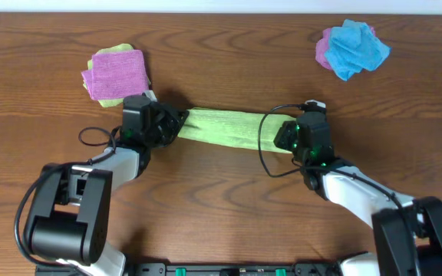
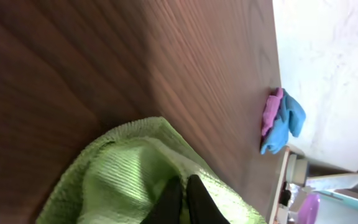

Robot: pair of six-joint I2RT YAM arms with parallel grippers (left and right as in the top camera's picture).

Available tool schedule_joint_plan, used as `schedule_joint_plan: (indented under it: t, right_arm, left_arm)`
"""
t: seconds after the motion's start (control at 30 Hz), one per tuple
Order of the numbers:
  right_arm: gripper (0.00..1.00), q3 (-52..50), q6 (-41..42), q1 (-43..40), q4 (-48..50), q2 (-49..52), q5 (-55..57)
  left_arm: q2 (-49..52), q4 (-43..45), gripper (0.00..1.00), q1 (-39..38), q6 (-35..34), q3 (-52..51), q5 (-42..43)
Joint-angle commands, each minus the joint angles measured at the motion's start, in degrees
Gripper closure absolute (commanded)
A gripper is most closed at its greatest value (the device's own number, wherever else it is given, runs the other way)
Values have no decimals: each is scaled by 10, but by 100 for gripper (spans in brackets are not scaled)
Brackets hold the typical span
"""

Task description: Fold the cloth

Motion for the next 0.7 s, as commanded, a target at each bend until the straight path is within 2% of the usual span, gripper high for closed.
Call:
schedule_joint_plan:
  t: [0.0, 0.27, 0.3, 0.33, 0.4, 0.43, 0.47, 0.67]
  right_arm:
    - [99, 2, -13, -25, 13, 23, 60]
    - [98, 28, -24, -26, 37, 64, 48]
    - [90, 34, -27, -26, 37, 68, 42]
    - [77, 40, -28, -26, 37, 71, 40]
    - [36, 47, -28, -25, 37, 72, 35]
    - [22, 50, -30, -25, 37, 72, 31]
    - [1, 54, -37, -25, 37, 72, 24]
    - [1, 66, -40, -25, 26, 41, -18]
  left_arm:
    - [6, 2, 94, 10, 20, 15, -64]
    - [6, 1, 94, 7, 28, 15, -69]
    - [6, 2, 94, 7, 28, 15, -69]
    - [6, 2, 94, 7, 28, 15, -68]
    - [6, 3, 94, 7, 28, 15, -65]
    - [6, 7, 94, 7, 29, 15, -62]
    - [6, 13, 94, 7, 30, 15, -55]
    - [-2, 45, 94, 18, 49, 24, 12]
